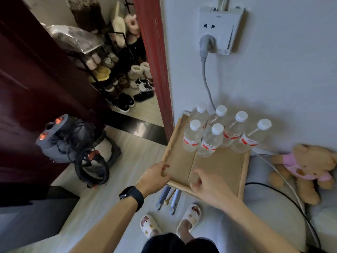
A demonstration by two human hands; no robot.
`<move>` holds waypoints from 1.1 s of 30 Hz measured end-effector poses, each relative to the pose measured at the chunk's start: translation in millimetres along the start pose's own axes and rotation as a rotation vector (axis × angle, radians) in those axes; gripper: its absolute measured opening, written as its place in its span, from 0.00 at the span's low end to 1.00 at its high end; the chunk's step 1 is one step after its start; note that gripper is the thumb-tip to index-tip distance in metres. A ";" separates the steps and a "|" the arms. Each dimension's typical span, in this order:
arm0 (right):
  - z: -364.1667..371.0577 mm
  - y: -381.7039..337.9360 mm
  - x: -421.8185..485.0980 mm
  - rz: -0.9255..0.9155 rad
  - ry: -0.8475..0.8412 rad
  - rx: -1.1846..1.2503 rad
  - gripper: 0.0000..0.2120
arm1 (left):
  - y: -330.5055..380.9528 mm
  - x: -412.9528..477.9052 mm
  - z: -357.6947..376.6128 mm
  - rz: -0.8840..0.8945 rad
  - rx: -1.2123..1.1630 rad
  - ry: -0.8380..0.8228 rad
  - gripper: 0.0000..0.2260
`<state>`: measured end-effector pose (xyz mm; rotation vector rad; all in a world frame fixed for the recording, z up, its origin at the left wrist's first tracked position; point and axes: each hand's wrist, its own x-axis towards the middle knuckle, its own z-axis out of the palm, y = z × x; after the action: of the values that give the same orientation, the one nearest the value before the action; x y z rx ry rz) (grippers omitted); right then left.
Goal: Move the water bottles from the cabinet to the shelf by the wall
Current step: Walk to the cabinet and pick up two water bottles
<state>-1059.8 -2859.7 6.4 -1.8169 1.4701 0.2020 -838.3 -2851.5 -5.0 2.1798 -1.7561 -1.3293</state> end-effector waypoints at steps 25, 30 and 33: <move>319.0 -584.4 -379.8 -1.833 -0.296 -0.352 0.21 | -334.7 -790.2 56.3 -1.357 0.146 1.261 0.22; 413.8 -638.3 -522.0 -2.087 -0.397 -0.305 0.20 | -334.8 -942.2 125.0 -1.697 0.175 1.245 0.23; 464.0 -662.4 -590.0 -2.189 -0.465 -0.269 0.20 | -335.1 -1014.0 164.6 -1.871 0.125 1.234 0.23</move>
<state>-506.2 -2088.6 324.3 -2.2680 -1.2383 -0.2978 -670.7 -1830.1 305.2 3.1002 0.8926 0.5746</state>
